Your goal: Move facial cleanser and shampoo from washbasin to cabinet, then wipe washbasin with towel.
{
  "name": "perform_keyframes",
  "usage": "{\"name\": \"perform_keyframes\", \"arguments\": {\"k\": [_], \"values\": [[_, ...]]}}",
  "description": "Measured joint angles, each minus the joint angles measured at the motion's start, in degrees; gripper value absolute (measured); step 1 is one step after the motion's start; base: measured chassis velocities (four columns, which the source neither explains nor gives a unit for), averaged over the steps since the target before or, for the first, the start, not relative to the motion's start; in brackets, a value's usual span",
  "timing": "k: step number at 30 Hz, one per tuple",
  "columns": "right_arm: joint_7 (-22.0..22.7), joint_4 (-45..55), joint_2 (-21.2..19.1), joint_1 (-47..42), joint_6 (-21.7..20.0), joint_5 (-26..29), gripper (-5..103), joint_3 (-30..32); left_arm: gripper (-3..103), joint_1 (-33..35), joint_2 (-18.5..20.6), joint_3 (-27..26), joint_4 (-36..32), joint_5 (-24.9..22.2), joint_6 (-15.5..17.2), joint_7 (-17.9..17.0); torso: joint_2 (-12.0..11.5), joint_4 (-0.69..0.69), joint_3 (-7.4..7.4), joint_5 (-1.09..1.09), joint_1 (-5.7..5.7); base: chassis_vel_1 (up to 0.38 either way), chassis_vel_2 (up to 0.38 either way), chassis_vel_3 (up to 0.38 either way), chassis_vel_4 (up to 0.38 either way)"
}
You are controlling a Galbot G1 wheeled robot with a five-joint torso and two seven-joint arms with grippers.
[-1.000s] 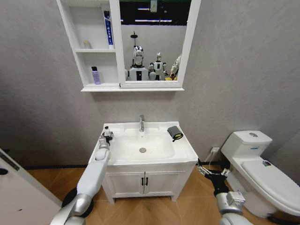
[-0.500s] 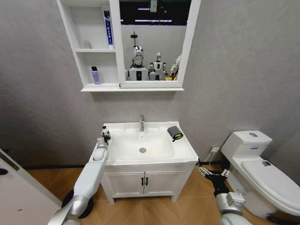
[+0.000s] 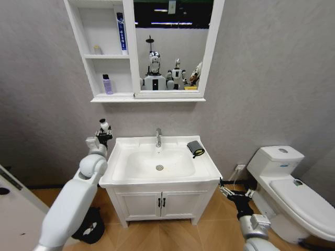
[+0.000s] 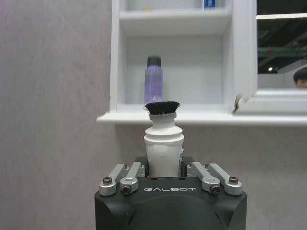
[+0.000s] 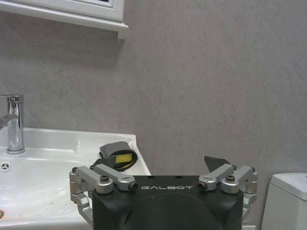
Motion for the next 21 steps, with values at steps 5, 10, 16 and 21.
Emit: {"name": "perform_keyframes", "arguments": {"k": [5, 10, 16, 21], "values": [[0.0, 0.1, 0.3, -0.3, 0.0, -0.5, 100, -0.2, 33, -9.3, 4.9, 2.7, -2.4, -7.8, 6.3, -2.6, 0.0, 0.01, 0.00, 0.01, 0.00, 0.000, 0.000, 0.000, 0.000], [0.0, 0.8, 0.5, -0.4, -0.2, -0.7, 100, -0.3, 33, -22.0, 4.5, 9.2, 3.1, -10.9, 7.5, -3.1, 0.0, -0.01, 0.01, 0.01, 0.00, 0.000, 0.000, 0.000, 0.000], [0.3, 1.6, 0.7, -0.5, -0.8, -0.8, 100, -0.2, 33, -35.5, -0.2, 17.1, 14.8, -11.3, 7.4, -2.3, 0.0, -0.01, 0.02, 0.01, 0.01, 0.000, 0.000, 0.000, 0.000], [0.7, 1.9, 0.7, -0.2, -1.3, -0.8, 100, -0.2, 32, -41.5, -3.8, 19.9, 22.2, -11.2, 7.5, -1.4, 0.0, -0.01, 0.02, 0.02, 0.02, 0.000, 0.000, 0.000, 0.000]]}}
